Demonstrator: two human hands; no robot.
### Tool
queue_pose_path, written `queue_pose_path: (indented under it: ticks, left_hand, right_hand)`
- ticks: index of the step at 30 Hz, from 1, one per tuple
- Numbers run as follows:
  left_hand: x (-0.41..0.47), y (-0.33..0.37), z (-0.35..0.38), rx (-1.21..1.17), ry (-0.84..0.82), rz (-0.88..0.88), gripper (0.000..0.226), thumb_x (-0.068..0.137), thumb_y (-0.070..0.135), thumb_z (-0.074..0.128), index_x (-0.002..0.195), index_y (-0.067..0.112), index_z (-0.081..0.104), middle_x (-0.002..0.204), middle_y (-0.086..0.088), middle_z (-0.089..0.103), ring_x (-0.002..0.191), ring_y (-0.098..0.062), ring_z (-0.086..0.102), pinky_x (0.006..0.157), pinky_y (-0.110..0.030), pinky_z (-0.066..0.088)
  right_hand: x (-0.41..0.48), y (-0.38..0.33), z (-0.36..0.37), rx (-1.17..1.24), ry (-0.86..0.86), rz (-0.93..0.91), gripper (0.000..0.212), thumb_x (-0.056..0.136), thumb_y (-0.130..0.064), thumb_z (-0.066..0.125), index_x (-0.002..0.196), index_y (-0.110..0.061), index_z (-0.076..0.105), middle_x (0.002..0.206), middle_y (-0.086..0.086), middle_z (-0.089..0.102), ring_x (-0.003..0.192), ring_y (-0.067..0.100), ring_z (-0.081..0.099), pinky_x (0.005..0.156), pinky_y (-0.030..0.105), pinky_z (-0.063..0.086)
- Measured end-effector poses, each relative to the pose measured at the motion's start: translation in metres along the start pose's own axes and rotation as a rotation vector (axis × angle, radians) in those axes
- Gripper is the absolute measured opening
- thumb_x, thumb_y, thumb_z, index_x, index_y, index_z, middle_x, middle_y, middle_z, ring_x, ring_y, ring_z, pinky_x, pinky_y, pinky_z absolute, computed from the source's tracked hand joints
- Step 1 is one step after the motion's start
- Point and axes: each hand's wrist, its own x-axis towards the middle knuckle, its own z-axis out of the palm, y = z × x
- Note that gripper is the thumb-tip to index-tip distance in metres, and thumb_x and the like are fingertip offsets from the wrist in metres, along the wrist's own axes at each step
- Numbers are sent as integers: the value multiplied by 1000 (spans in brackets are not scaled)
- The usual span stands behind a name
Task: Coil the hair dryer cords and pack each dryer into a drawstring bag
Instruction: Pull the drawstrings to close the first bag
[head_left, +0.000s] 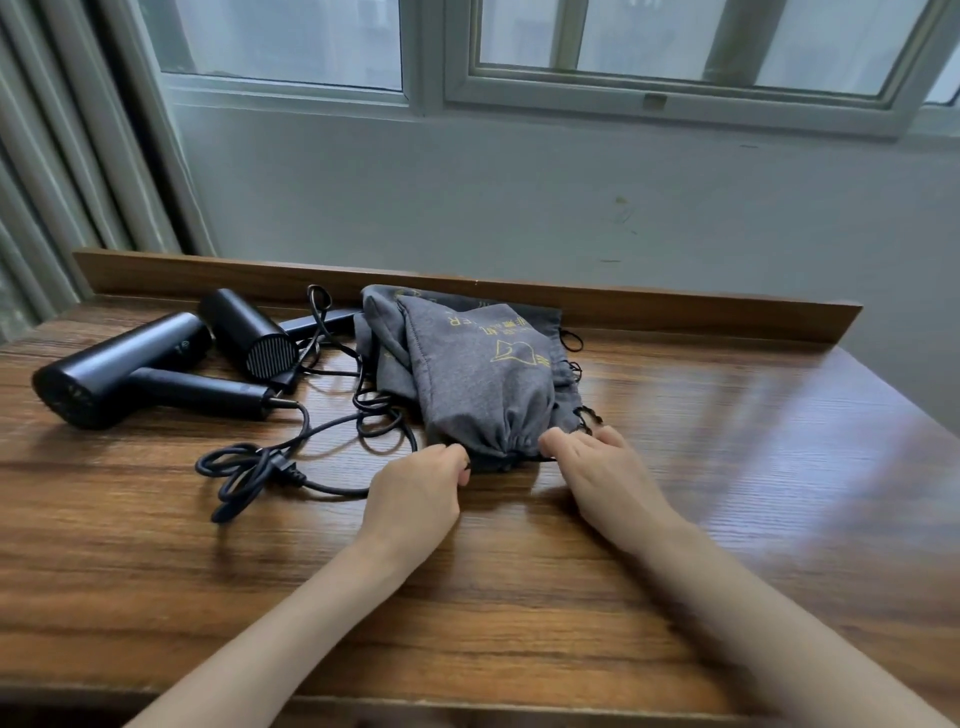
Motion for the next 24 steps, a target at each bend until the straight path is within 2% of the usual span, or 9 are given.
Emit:
queue_pose_path:
  ticks: [2, 5, 7, 10, 13, 17, 21, 22, 24]
  left_hand:
    - [2, -4, 2, 4, -26, -20, 14, 89, 14, 47, 83, 21, 58, 84, 0, 64, 84, -26, 59, 61, -30, 35]
    - [2, -5, 1, -65, -44, -8, 18, 92, 13, 46, 84, 17, 61, 87, -1, 65, 88, -25, 59, 71, -33, 41]
    - [0, -3, -2, -221, -19, 33, 19, 92, 10, 49, 83, 13, 65, 85, -2, 66, 85, -21, 60, 74, -30, 42]
    - [-5, 2, -13, -402, 126, 57, 15, 88, 2, 55, 83, 12, 66, 82, 0, 63, 71, 0, 53, 66, -10, 37]
    - [2, 4, -22, -478, 297, 28, 11, 85, 1, 58, 88, 11, 57, 88, 0, 53, 75, 2, 48, 60, -6, 38]
    - [34, -9, -26, -639, 300, -306, 11, 86, 13, 59, 94, 16, 52, 89, 3, 55, 77, -10, 50, 70, -25, 41]
    - [65, -26, -11, -865, 109, -719, 22, 89, 29, 56, 99, 9, 51, 98, -11, 60, 101, -31, 55, 84, -36, 42]
    - [71, -29, -6, -834, 35, -757, 27, 90, 35, 54, 99, 9, 51, 105, -15, 60, 103, -31, 54, 87, -37, 41]
    - [81, -32, 3, -687, -104, -766, 42, 90, 47, 49, 107, 9, 52, 118, -15, 58, 108, -29, 53, 91, -36, 39]
  right_hand:
    - [-1, -1, 2, -23, 8, 4, 24, 76, -11, 38, 83, -18, 60, 68, -6, 60, 63, 15, 62, 65, 28, 28]
    - [-7, -1, 7, 49, -34, 37, 25, 70, -4, 48, 89, -15, 59, 77, -4, 62, 74, 18, 61, 68, 28, 25]
    - [-7, -1, 9, 358, -33, 146, 30, 67, 3, 53, 91, -14, 56, 78, -11, 57, 73, 8, 52, 68, 25, 27]
    - [1, -7, 11, 1029, 52, 488, 31, 76, 12, 52, 83, -19, 54, 79, -9, 53, 66, -2, 49, 62, 15, 40]
    - [19, -3, 15, 1342, 232, 850, 32, 82, 12, 48, 77, -19, 57, 76, -2, 56, 65, 0, 53, 65, 19, 45]
    - [50, 9, 17, 1341, 249, 1061, 24, 84, 4, 45, 85, -18, 56, 83, -1, 56, 73, 7, 50, 68, 21, 41]
    - [79, 9, 22, 1505, 73, 1173, 25, 91, -12, 46, 68, -17, 51, 55, -6, 59, 61, 7, 53, 62, 24, 41]
    - [85, 12, 25, 1476, -13, 1183, 25, 93, -20, 47, 69, -16, 53, 58, -7, 62, 67, 9, 57, 69, 27, 45]
    - [93, 21, 28, 1378, -200, 1195, 28, 92, -40, 47, 93, -14, 59, 92, 0, 66, 89, 18, 59, 82, 34, 46]
